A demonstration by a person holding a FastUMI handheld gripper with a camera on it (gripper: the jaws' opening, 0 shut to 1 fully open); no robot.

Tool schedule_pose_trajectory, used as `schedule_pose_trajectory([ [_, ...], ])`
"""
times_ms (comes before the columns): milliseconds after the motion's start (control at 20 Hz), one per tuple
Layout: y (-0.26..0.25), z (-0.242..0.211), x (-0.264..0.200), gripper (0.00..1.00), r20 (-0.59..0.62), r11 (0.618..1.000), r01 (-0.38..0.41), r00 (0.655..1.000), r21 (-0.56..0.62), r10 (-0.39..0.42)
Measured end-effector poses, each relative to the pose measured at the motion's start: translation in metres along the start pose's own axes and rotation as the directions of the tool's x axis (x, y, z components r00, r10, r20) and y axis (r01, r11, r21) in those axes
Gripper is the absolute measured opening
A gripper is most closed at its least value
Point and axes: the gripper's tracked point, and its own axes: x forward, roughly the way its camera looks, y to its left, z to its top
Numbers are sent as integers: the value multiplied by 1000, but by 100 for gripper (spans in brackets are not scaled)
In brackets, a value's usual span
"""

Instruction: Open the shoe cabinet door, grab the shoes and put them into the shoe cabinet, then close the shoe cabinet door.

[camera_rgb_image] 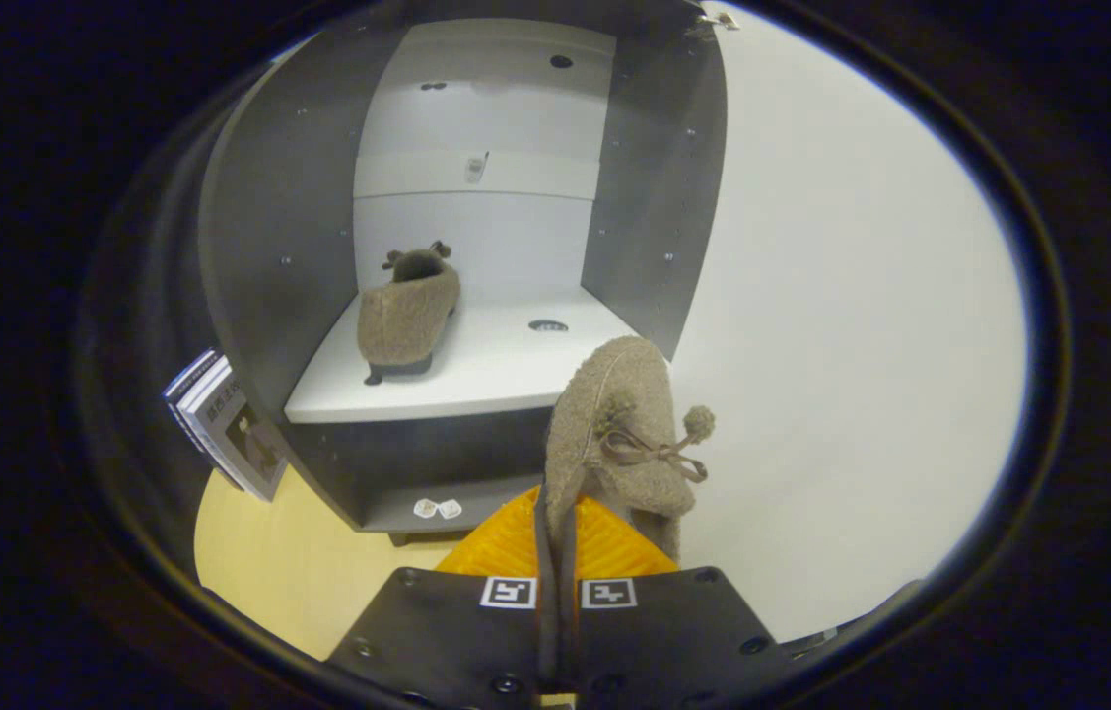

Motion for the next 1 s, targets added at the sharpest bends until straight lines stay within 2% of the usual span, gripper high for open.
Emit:
schedule_pose_trajectory([
  [350, 3, 61, 32, 3, 63, 998, -48, 997, -49, 51],
  [650, 12, 112, 83, 2, 100, 989, -91, 990, -112, 102],
  [1000, 28, 147, 143, 2, 102, 978, -116, 986, -176, 135],
])
